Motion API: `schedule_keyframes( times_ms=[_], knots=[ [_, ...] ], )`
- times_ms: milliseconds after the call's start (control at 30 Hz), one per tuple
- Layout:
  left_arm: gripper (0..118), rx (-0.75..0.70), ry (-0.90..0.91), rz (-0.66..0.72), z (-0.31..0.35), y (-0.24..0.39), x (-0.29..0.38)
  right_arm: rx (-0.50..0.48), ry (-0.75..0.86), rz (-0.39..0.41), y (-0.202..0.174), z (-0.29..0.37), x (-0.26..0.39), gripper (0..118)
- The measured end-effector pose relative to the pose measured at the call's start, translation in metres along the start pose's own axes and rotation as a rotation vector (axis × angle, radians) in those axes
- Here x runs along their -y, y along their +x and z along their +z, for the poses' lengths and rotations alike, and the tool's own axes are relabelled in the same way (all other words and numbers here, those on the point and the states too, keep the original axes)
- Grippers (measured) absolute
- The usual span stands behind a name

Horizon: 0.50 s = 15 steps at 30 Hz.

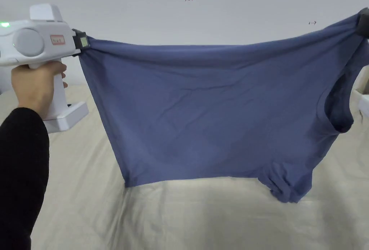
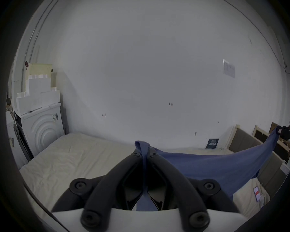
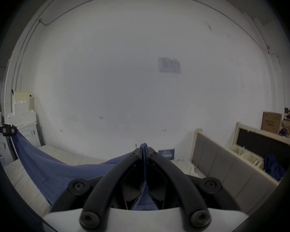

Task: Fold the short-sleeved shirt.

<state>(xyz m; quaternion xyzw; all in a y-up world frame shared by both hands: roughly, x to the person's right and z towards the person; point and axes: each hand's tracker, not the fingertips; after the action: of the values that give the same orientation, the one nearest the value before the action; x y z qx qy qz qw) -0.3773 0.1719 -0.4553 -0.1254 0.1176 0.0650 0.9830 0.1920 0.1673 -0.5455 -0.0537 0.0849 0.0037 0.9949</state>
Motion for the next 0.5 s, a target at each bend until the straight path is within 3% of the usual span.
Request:
schedule_keyframes(
  times_ms=[267,500],
  knots=[
    [0,0.005,-0.165,0.017,-0.004,-0.012,0.107,0.000,-0.197,-0.045,0.008,0.011,0.116,1],
    [0,-0.014,-0.298,0.068,0.042,-0.027,0.206,0.005,-0.320,-0.094,0.006,0.081,0.204,1]
  ],
)
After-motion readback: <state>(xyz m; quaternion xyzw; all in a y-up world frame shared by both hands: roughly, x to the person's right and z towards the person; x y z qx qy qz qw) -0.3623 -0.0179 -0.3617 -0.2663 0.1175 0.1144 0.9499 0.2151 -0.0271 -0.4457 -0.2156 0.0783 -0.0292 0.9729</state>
